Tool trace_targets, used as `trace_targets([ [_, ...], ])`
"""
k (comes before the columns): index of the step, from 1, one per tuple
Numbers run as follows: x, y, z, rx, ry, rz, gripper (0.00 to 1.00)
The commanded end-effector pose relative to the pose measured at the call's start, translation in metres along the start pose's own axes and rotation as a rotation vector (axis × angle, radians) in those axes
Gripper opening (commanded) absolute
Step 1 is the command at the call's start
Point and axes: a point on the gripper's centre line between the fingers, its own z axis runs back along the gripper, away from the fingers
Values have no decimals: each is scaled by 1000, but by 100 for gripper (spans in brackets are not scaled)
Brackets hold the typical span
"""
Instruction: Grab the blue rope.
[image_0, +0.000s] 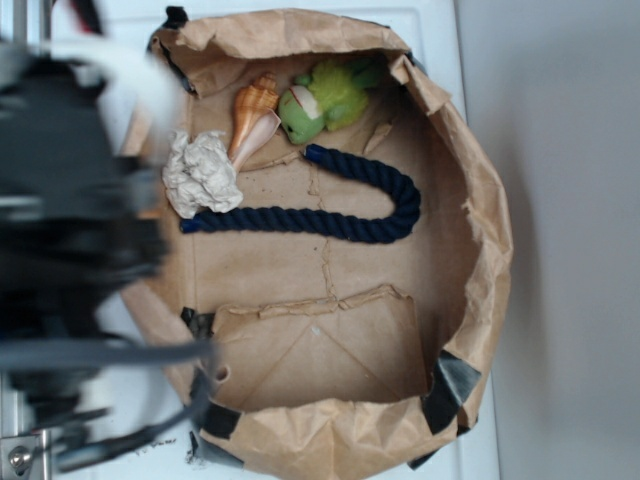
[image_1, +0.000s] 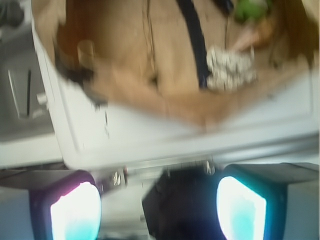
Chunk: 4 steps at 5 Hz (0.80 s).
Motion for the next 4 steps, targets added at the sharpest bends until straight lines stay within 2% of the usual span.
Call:
trace_targets([
  [1,57,13,4,-7,-156,-163,100],
  [2,68,17,-12,-14,-226,-352,100],
  [3,78,15,-34,-1,-218,-339,100],
  [4,78,15,-34,-1,-218,-339,100],
])
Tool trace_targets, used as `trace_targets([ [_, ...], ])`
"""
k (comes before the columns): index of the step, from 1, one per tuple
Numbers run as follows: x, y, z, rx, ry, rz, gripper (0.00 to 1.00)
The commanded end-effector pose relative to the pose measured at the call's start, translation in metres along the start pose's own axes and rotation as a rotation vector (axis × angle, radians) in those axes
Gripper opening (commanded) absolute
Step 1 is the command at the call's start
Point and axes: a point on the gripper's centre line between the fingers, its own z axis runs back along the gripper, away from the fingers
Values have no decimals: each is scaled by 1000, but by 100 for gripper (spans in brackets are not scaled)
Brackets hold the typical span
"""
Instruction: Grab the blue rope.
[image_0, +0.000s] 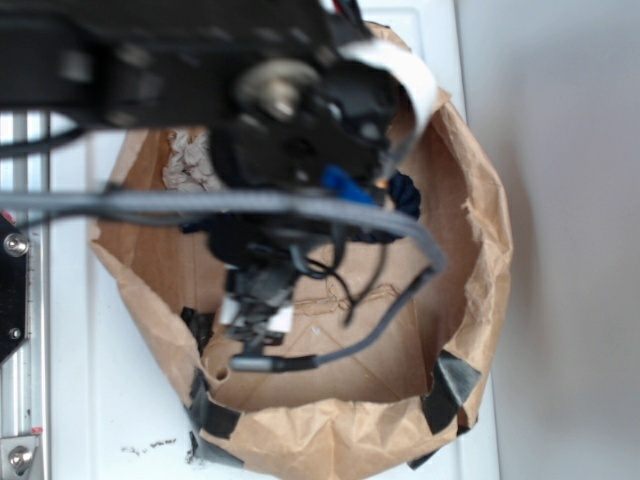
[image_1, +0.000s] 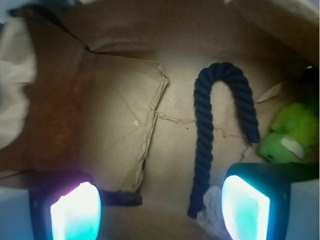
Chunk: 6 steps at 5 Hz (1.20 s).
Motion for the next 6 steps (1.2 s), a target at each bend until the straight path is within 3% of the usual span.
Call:
trace_targets([
  [1,8,-3,12,18,-41,-13,100],
  [3,8,-3,12,18,-41,-13,100],
  [5,16,11,-26,26,-59,-4,100],
  [6,19,12,-48,67,-71,-14,100],
])
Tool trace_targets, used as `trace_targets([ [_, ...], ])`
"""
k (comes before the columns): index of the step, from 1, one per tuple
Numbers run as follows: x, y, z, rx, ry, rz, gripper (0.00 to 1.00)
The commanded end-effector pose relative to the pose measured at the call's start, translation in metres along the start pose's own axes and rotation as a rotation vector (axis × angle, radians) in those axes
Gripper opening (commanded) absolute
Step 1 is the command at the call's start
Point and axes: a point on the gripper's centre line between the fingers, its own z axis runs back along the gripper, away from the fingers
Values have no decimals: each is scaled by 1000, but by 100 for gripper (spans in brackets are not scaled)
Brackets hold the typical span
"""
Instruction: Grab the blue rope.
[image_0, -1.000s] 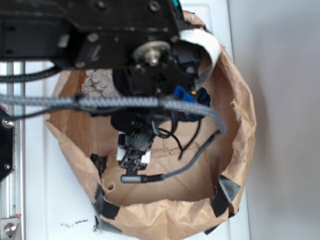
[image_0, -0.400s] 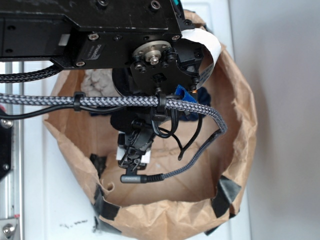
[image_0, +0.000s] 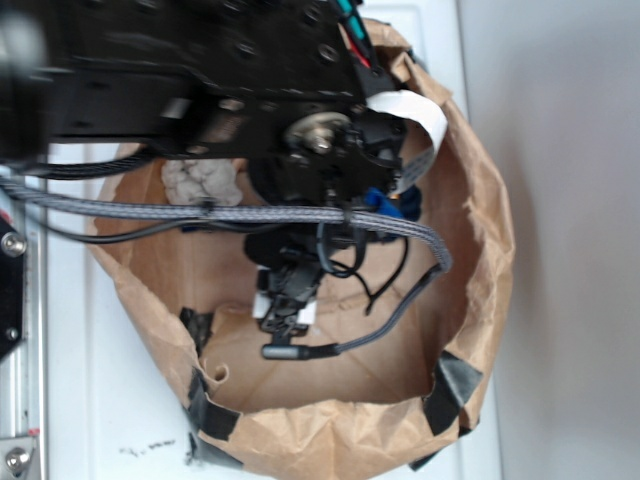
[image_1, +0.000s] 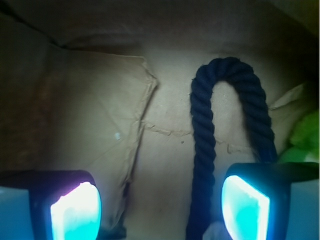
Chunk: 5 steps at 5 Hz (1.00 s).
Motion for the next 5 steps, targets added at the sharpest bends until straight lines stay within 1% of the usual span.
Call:
trace_targets([
  [1,16,3,-26,39,-38,-21,100],
  [2,17,6,-40,36,-75,-25,100],
  [3,18,7,-45,43,-93,-25,100],
  [4,18,6,-59,31,-89,-39,100],
  [5,7,-2,-73,35,-76,-69,100],
])
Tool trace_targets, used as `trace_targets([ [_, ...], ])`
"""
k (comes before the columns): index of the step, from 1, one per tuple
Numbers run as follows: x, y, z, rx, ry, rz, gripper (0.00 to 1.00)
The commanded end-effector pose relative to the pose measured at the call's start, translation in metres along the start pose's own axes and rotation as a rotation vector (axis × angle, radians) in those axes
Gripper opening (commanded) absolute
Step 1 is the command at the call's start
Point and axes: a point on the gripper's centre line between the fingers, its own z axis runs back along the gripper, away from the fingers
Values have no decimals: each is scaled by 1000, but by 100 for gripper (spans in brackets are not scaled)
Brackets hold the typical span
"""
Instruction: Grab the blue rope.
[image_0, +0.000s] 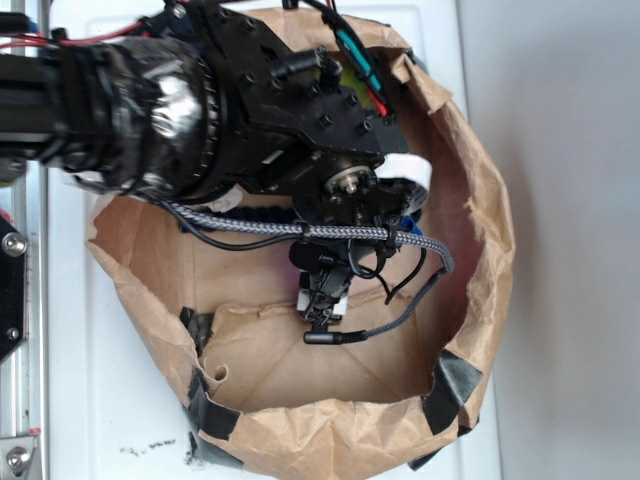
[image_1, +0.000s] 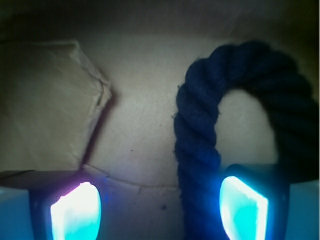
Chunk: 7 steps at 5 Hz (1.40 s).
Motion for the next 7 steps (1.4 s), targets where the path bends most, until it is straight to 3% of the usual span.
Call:
trace_targets([
  [1,-6,-15,-9,38,-11,-57,100],
  [2,-6,-17,-11,35,-6,-40,17],
  [3,-8,-17,-7,32,-11,-37,0],
  [7,-11,-15,4,26,-21,-8,0],
])
